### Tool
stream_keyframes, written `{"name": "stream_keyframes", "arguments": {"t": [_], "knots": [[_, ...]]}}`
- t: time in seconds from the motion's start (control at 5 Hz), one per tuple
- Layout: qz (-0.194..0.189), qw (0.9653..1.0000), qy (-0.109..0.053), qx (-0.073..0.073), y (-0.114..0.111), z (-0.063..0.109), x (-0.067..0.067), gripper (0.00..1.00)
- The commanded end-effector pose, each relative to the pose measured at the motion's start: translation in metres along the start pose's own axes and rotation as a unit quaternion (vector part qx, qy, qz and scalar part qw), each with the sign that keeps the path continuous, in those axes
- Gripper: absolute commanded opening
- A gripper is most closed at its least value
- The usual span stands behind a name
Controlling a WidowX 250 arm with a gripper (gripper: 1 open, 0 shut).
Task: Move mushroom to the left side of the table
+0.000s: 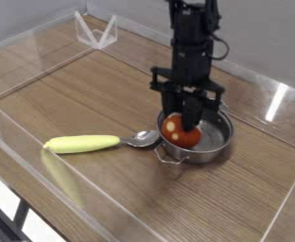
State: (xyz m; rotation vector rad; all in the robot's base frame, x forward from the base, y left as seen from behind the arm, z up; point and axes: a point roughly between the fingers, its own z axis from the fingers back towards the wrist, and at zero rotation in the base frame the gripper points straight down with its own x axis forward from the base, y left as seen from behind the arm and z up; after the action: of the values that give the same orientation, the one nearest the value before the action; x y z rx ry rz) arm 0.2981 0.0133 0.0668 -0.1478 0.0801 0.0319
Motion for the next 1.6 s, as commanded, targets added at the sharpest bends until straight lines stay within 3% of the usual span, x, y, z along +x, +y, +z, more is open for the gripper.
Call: {"name": "stream_keyframes", "arguments": {"t": [0.0, 0.4, 1.0, 1.4], "knots": [[0.022, 0.9978, -0.063, -0.006, 0.007, 0.053, 0.004, 0.0], [0.06, 0.9932, -0.099, -0.012, 0.041, 0.101, -0.003, 0.0], [0.041, 0.9944, -0.094, 0.027, 0.078, 0.088, -0.015, 0.0], [0.035, 0.9951, -0.079, 0.049, 0.102, 0.069, -0.014, 0.0]]}}
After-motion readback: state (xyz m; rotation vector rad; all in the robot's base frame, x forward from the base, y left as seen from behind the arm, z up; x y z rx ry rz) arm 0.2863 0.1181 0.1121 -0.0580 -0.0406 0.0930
